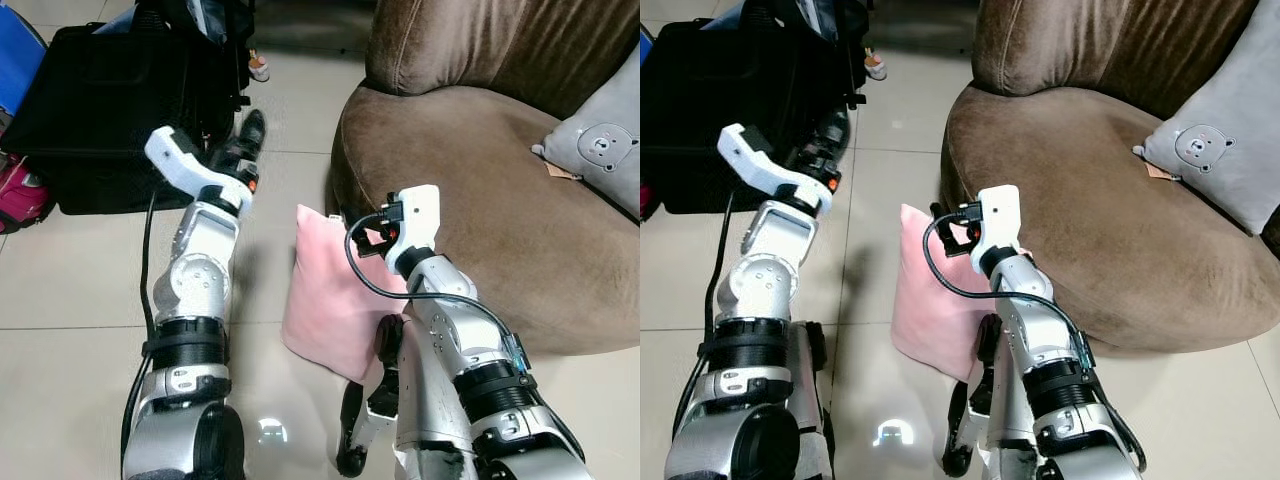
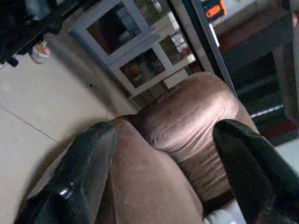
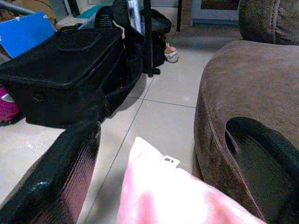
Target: Move the pillow to the sofa from floor
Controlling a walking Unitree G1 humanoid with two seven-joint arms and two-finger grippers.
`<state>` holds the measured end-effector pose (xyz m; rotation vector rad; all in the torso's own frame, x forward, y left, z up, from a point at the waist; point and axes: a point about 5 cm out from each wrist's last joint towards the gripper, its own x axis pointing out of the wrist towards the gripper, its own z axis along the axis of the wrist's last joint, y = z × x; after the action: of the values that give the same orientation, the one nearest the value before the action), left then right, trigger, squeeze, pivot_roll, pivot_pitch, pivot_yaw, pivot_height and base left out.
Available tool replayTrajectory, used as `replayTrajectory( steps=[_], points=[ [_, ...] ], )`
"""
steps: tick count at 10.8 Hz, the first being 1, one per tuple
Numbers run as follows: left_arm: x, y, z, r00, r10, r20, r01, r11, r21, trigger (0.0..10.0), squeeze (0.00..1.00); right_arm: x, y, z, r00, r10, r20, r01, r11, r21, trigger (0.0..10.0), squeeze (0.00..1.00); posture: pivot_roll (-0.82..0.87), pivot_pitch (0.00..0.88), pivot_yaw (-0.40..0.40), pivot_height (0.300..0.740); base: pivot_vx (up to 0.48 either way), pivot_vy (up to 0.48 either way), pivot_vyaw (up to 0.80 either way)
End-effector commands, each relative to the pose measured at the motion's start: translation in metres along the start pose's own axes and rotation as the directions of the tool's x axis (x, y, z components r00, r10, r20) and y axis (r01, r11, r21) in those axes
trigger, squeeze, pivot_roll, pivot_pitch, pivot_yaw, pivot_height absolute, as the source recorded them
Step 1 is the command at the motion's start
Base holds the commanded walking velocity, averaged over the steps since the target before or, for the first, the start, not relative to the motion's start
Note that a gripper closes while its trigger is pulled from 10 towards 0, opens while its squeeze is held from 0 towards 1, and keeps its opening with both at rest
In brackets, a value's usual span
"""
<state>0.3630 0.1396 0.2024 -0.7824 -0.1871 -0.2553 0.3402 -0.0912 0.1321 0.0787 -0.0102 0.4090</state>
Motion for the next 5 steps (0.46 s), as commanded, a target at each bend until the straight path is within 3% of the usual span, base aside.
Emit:
replayTrajectory(
  steps=[1,5],
  points=[
    [-0.003,-0.004,-0.007,0.999,-0.023,-0.022,0.024,0.999,0.043,10.0,1.0,-0.006,-0.006,-0.004,1.0,-0.024,-0.016,0.024,1.0,-0.003,10.0,0.0,0.16,0.234,-0.131,0.506,0.0,0.0,0.0],
    [-0.005,-0.006,-0.018,0.997,-0.052,-0.06,0.059,0.989,0.133,10.0,1.0,-0.008,-0.007,-0.006,0.999,-0.04,-0.035,0.04,0.999,0.01,10.0,0.0,0.15,0.236,-0.122,0.506,0.0,0.0,0.0]
  ],
)
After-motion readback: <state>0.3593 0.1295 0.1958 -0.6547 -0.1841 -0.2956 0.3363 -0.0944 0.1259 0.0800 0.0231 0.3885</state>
